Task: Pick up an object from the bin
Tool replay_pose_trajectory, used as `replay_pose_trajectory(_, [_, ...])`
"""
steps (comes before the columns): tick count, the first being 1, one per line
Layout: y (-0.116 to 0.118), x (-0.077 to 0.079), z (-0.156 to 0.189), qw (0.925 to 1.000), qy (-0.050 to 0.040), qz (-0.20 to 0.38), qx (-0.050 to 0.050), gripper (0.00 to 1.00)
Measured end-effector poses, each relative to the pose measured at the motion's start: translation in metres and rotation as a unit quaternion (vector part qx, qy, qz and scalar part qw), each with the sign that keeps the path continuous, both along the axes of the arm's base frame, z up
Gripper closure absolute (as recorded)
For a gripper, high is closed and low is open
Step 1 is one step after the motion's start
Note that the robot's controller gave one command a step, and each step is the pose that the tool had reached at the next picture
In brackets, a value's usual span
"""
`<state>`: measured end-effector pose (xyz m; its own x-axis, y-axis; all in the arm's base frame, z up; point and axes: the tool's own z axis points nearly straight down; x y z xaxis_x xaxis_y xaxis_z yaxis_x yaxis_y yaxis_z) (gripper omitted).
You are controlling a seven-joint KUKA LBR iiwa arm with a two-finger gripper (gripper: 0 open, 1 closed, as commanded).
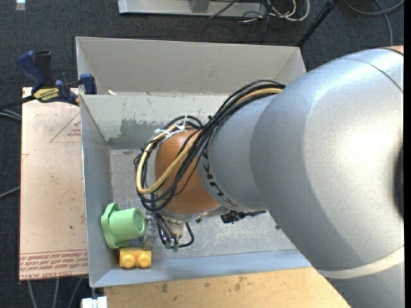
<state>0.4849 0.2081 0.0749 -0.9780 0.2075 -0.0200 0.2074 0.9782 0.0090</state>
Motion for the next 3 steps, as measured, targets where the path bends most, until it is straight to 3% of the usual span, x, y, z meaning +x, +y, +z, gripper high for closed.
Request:
replay_pose_trajectory(1, [0.02,0.007,0.007,0.9998,0.0105,-0.009,-0.01,1.0])
replay_pose_trajectory(2, [0.021,0.018,0.005,0.9998,0.0148,-0.003,-0.014,1.0])
replay_pose_trajectory(3, [0.013,-0.001,0.117,1.0,0.0073,0.003,-0.001,1.0])
